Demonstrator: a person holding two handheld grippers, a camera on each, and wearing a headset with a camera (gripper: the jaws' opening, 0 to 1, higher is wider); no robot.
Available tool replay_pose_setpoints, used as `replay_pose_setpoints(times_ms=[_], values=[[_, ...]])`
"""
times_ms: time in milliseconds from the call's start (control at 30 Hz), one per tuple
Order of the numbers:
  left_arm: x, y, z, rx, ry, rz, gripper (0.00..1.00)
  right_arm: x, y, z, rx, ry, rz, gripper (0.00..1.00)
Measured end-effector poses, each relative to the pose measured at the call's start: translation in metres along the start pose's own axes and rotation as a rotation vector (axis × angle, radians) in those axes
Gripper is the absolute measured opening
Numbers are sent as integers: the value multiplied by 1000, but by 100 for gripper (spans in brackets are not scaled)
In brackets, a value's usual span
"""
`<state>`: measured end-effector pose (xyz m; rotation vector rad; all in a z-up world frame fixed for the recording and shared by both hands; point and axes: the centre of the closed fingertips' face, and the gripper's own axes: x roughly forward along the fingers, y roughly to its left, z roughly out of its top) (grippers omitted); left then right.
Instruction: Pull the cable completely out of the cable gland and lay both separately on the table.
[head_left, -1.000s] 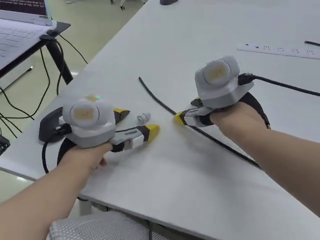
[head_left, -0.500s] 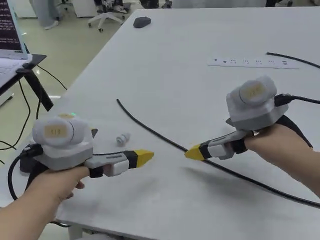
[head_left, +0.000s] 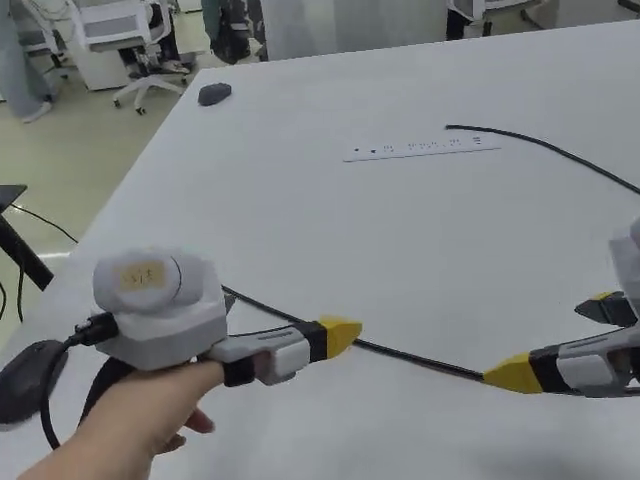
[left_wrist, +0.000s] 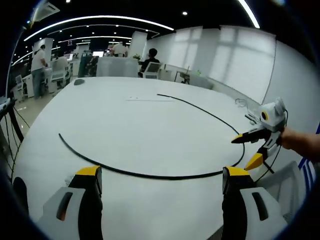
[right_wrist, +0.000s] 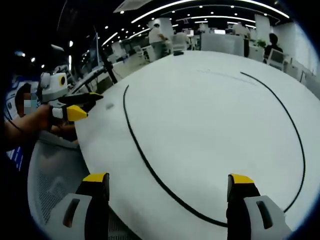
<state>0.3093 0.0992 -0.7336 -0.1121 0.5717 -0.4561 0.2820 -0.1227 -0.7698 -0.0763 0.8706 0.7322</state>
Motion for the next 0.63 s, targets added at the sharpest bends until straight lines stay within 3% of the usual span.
replay_pose_setpoints(times_ms=[100, 167, 233, 400, 633], values=[[3, -17, 4, 130, -34, 30, 100, -15, -5, -5, 22, -50, -28, 99], [4, -31, -5, 127, -1, -4, 100, -25, -11, -12, 38, -59, -59, 99], [5, -36, -9, 124, 6, -16, 100, -32, -15, -16, 66, -72, -71, 99], [6, -41, -17, 111, 19, -18, 100, -40, -10, -20, 96, -97, -102, 99], [2, -41, -17, 95, 6, -19, 100, -29, 1, -21, 120, -105, -70, 99]])
